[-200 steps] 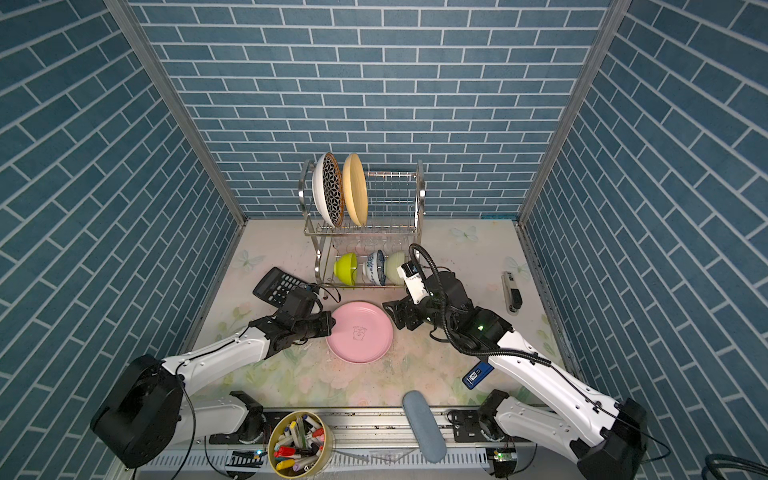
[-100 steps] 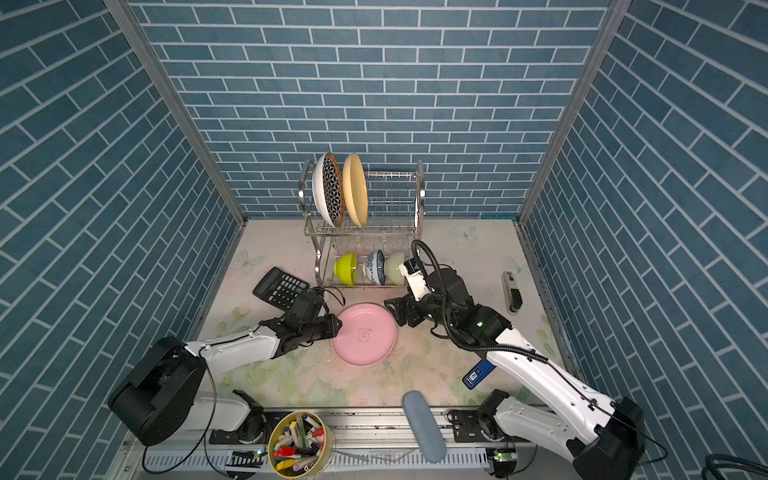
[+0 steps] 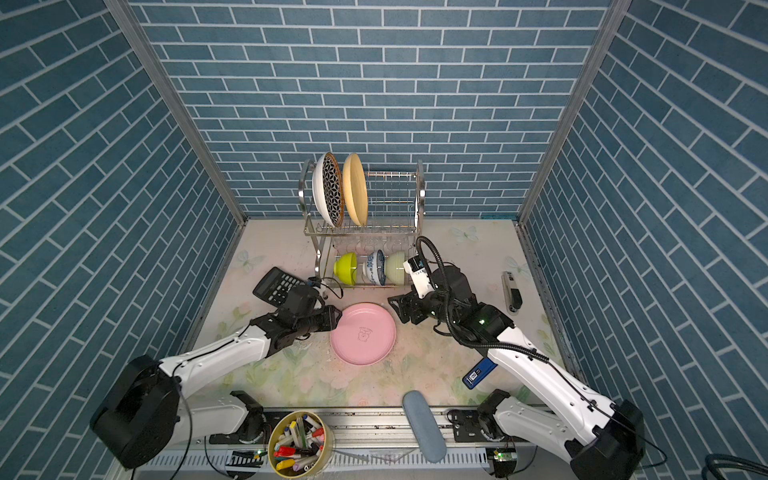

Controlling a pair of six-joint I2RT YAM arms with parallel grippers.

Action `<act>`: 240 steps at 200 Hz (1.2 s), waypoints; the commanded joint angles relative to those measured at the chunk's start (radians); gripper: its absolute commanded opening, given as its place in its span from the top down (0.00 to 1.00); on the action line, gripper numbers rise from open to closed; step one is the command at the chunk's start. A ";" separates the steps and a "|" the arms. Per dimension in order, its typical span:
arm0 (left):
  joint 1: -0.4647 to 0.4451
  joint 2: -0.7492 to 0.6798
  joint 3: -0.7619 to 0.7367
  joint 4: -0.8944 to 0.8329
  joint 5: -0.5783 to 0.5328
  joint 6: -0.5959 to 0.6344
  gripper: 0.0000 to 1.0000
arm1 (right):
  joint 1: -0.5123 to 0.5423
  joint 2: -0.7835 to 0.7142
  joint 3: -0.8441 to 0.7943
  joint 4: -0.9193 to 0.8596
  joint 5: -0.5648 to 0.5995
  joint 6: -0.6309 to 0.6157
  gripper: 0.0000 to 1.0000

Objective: Unload the mixed dishes from the dish rack
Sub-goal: 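Raise the right gripper to the yellow plate while the left draws back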

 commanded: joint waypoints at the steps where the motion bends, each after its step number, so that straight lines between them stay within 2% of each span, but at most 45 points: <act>1: -0.005 -0.112 0.062 -0.125 -0.112 0.057 0.49 | -0.006 0.010 0.067 0.000 0.002 -0.035 0.19; 40: -0.005 -0.282 0.096 -0.229 -0.235 0.112 0.41 | -0.014 0.035 0.161 -0.032 0.025 -0.092 0.18; 79: -0.005 -0.354 0.136 -0.254 -0.328 0.147 0.35 | -0.017 0.062 0.262 -0.061 0.046 -0.135 0.18; 108: -0.005 -0.374 0.150 -0.244 -0.384 0.182 0.21 | -0.017 0.075 0.307 -0.033 0.038 -0.176 0.18; 139: -0.006 -0.396 0.148 -0.197 -0.436 0.222 0.08 | -0.017 0.136 0.388 0.018 0.046 -0.166 0.19; 163: -0.003 -0.382 0.169 -0.176 -0.447 0.260 0.03 | -0.018 0.208 0.502 -0.047 0.035 -0.177 0.20; 193: -0.001 -0.339 0.174 -0.115 -0.454 0.250 0.03 | -0.018 0.295 0.638 -0.139 0.045 -0.195 0.23; 219: 0.001 -0.279 0.192 -0.030 -0.487 0.258 0.03 | -0.021 0.369 0.745 -0.177 0.022 -0.199 0.31; 240: 0.022 -0.191 0.250 -0.044 -0.516 0.274 0.03 | -0.020 0.438 0.842 -0.213 0.001 -0.205 0.39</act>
